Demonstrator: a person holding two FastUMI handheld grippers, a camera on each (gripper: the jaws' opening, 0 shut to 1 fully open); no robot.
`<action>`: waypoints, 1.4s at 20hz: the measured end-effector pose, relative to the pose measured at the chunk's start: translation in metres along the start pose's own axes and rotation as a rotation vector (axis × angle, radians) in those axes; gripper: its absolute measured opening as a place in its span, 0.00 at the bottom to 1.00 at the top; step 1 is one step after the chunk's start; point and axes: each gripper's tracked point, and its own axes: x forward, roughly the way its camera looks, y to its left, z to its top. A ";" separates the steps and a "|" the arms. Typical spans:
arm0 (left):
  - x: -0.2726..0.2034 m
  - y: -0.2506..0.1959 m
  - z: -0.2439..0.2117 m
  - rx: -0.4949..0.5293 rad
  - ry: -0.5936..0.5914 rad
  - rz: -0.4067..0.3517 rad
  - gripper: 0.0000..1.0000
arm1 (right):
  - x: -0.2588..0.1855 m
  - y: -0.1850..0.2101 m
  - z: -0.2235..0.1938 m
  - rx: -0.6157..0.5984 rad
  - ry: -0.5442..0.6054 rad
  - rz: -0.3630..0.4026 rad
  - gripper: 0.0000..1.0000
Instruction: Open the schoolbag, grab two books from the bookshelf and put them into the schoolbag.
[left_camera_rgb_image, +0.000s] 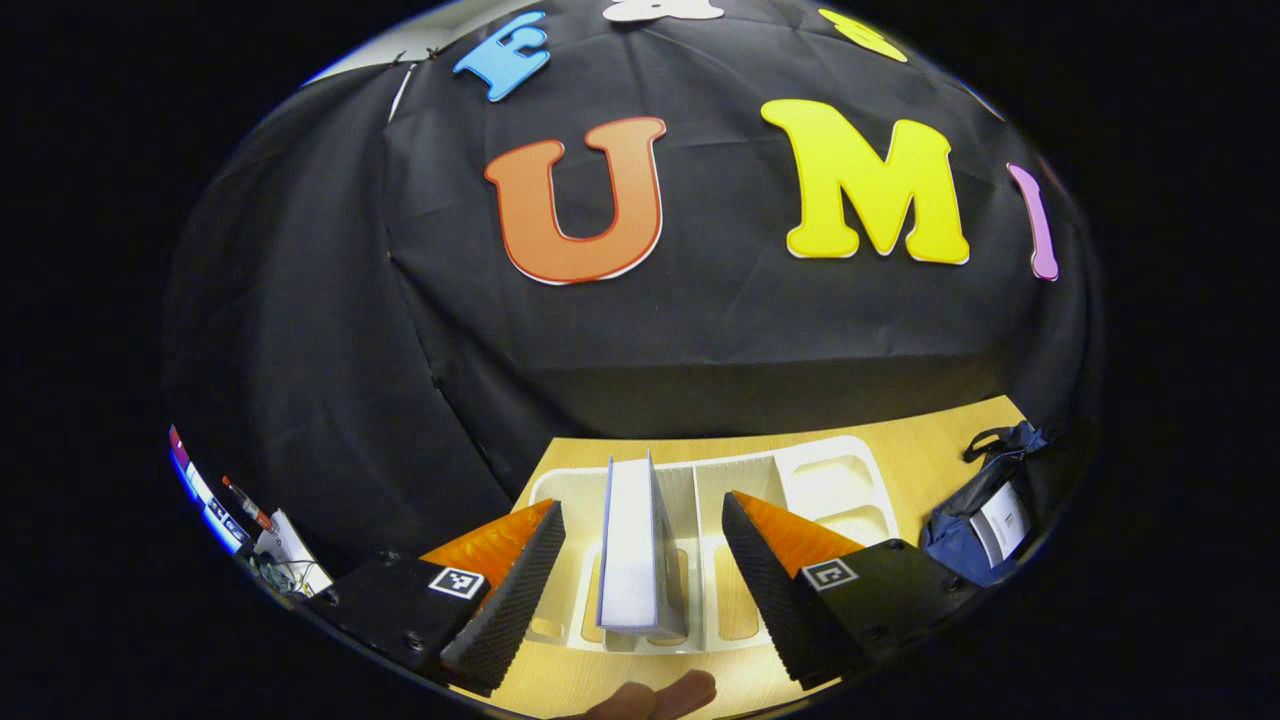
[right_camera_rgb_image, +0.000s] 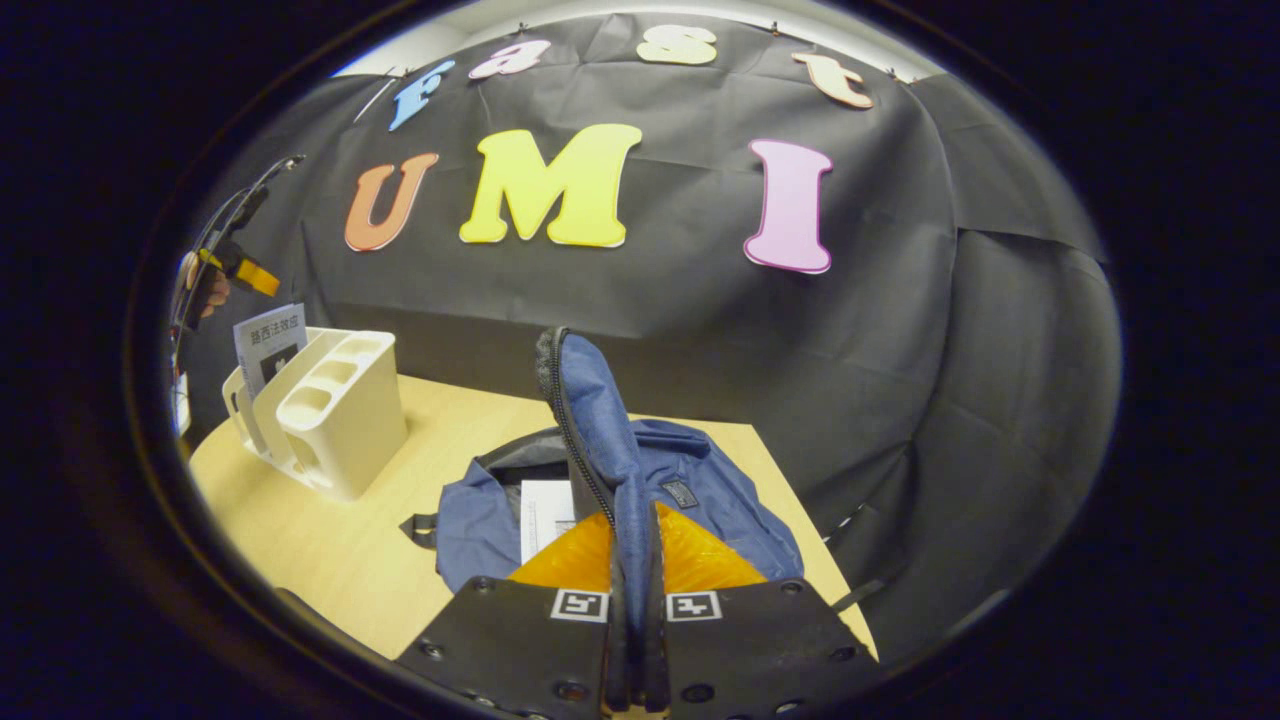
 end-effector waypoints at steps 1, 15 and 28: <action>0.009 -0.001 -0.005 -0.001 0.046 -0.002 0.99 | 0.001 0.000 0.000 -0.002 0.000 0.002 0.06; 0.062 0.012 -0.068 0.098 0.483 0.020 0.70 | 0.007 0.001 -0.006 -0.007 -0.026 0.037 0.06; -0.001 -0.014 -0.076 -0.018 0.411 -0.087 0.40 | 0.006 0.004 -0.017 0.001 -0.014 0.038 0.07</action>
